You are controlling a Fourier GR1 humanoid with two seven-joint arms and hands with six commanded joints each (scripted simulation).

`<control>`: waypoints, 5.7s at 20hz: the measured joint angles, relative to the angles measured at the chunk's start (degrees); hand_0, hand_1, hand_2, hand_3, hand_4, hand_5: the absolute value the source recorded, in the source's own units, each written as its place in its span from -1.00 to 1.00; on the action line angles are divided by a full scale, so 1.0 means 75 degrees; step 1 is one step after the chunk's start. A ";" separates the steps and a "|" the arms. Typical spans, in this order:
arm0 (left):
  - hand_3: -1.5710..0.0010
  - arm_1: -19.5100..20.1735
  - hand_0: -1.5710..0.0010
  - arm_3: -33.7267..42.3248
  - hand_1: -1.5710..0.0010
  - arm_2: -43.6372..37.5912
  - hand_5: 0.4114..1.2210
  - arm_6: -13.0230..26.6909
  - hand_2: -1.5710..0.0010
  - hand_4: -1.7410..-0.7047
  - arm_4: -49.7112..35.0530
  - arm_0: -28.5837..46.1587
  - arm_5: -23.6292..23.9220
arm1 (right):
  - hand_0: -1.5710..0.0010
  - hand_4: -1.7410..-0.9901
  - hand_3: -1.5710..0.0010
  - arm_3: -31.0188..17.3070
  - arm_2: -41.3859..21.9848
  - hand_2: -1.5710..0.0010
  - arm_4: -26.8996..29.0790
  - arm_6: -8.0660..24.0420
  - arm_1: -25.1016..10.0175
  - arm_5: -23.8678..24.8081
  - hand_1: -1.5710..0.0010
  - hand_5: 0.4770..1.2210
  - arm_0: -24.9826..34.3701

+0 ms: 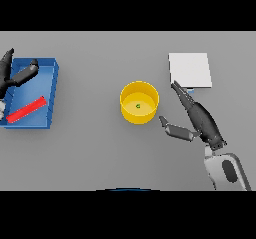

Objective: Pick up the red beaker and tilt it to pour out 1 green nut into yellow bowl. Pick up the yellow bowl and place it on the metallic measuring scale.

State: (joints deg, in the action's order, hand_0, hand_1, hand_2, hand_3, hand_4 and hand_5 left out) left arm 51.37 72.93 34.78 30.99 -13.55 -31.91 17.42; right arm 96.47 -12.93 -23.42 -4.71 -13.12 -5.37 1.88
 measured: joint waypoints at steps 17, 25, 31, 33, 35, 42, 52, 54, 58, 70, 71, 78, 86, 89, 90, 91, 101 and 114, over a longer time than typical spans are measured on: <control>1.00 0.0018 1.00 -0.0022 1.00 0.0080 -0.24 -0.0033 1.00 0.83 0.0084 -0.0024 0.0012 | 1.00 0.29 1.00 -0.2219 -0.2176 1.00 -0.2514 -0.0560 -0.1263 -0.1964 1.00 -0.44 0.3430; 1.00 0.0029 1.00 -0.0086 1.00 0.0074 -0.20 -0.0023 1.00 0.82 0.0055 -0.0105 -0.0111 | 1.00 0.23 1.00 -0.3232 -0.2703 1.00 -0.2700 -0.0742 -0.0984 -0.2530 1.00 -0.47 0.4076; 1.00 0.0075 1.00 -0.0239 1.00 0.0003 -0.20 -0.0115 1.00 0.82 0.0022 -0.0072 -0.0145 | 1.00 0.16 1.00 -0.3677 -0.3020 1.00 -0.2900 -0.0651 -0.0844 -0.2866 1.00 -0.43 0.4456; 1.00 0.0044 1.00 -0.0286 1.00 0.0025 -0.21 -0.0110 1.00 0.83 0.0034 -0.0170 -0.0232 | 1.00 0.16 1.00 -0.3798 -0.3113 1.00 -0.2985 -0.0641 -0.0840 -0.2934 1.00 -0.37 0.4571; 1.00 -0.0089 1.00 -0.0339 1.00 0.0065 -0.22 -0.0053 1.00 0.83 0.0078 -0.0245 -0.0167 | 1.00 0.12 0.94 -0.3877 -0.3166 0.96 -0.3023 -0.0665 -0.0820 -0.2914 0.99 -0.25 0.4544; 1.00 0.0045 1.00 -0.0221 1.00 -0.0015 -0.22 -0.0207 1.00 0.82 0.0028 -0.0146 -0.0141 | -0.31 -0.55 0.12 -0.3761 -0.3351 -0.23 -0.3071 -0.0596 -0.0843 -0.3286 -0.26 0.65 0.4579; 1.00 0.0203 1.00 -0.0033 1.00 -0.0071 -0.23 -0.0164 1.00 0.81 -0.0026 -0.0019 -0.0069 | -0.93 -0.95 -0.52 -0.3426 -0.3267 -0.85 -0.2806 -0.0514 -0.1095 -0.3694 -0.92 0.96 0.4549; 1.00 0.0105 1.00 -0.0042 1.00 0.0018 -0.23 -0.0092 1.00 0.81 0.0016 -0.0064 -0.0091 | -0.95 -0.97 -0.52 -0.3178 -0.3155 -0.90 -0.2676 -0.0381 -0.1187 -0.3840 -0.95 0.98 0.4627; 1.00 0.0155 1.00 0.0086 1.00 0.0036 -0.24 -0.0005 1.00 0.82 0.0038 -0.0059 -0.0050 | -0.98 -0.97 -0.73 -0.2459 -0.2889 -0.93 -0.2380 -0.0214 -0.1574 -0.4283 -0.98 0.99 0.4728; 1.00 0.0331 1.00 0.0268 1.00 -0.0058 -0.19 -0.0103 1.00 0.79 -0.0026 0.0012 -0.0038 | -1.00 -0.94 -0.69 -0.2273 -0.2153 -1.00 -0.2242 0.0264 -0.2244 -0.4400 -1.00 1.00 0.5519; 1.00 0.0348 1.00 0.0313 1.00 -0.0061 -0.18 -0.0043 1.00 0.80 -0.0052 0.0002 -0.0052 | -1.00 -0.94 -0.65 -0.2518 -0.2089 -1.00 -0.2297 0.0421 -0.2187 -0.4319 -1.00 1.00 0.5717; 1.00 0.0531 1.00 0.0686 1.00 0.0000 -0.14 0.0422 1.00 0.77 -0.0006 0.0125 0.0069 | -1.00 -0.94 -0.53 -0.4127 -0.1607 -1.00 -0.2384 0.0039 -0.2574 -0.3538 -1.00 1.00 0.6000; 1.00 0.0619 1.00 0.0676 1.00 -0.0006 -0.14 0.0516 1.00 0.78 -0.0087 0.0129 0.0074 | -1.00 -0.95 -0.60 -0.6255 -0.1507 -1.00 -0.2485 -0.0324 -0.2529 -0.2580 -1.00 1.00 0.6384; 1.00 0.0566 1.00 0.0538 1.00 0.0088 -0.16 0.0527 1.00 0.79 -0.0073 0.0011 0.0101 | -1.00 -0.96 -0.77 -0.6812 -0.1579 -1.00 -0.2557 -0.0393 -0.2421 -0.2237 -0.99 1.00 0.6401; 1.00 0.0537 1.00 0.0577 1.00 0.0135 -0.17 0.0527 1.00 0.80 -0.0099 0.0079 0.0156 | -1.00 -0.96 -0.79 -0.7122 -0.1567 -1.00 -0.2577 -0.0508 -0.2345 -0.2076 -1.00 1.00 0.6508; 1.00 0.0571 1.00 0.0485 1.00 0.0158 -0.18 0.0527 1.00 0.81 -0.0091 -0.0024 0.0171 | -1.00 -0.96 -0.82 -0.7391 -0.1578 -1.00 -0.2603 -0.0555 -0.2245 -0.1915 -0.99 1.00 0.6573; 1.00 0.0536 1.00 0.0445 1.00 0.0206 -0.18 0.0511 1.00 0.79 -0.0135 -0.0103 0.0118 | -0.96 -0.78 -0.30 -0.8646 -0.1682 -0.90 -0.2508 -0.0873 -0.1952 -0.1554 -0.84 1.00 0.6925; 1.00 0.0301 1.00 0.0060 1.00 0.0334 -0.20 0.0496 1.00 0.79 -0.0116 -0.0348 0.0123 | 0.87 0.08 0.47 -0.9546 -0.1764 0.74 -0.2619 -0.1332 -0.1702 -0.1738 0.88 -0.29 0.7271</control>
State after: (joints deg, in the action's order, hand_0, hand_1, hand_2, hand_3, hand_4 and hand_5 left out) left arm 53.63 73.38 37.28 34.71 -14.42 -34.52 18.35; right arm 24.88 -26.16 -43.07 -14.70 -25.89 -18.41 56.41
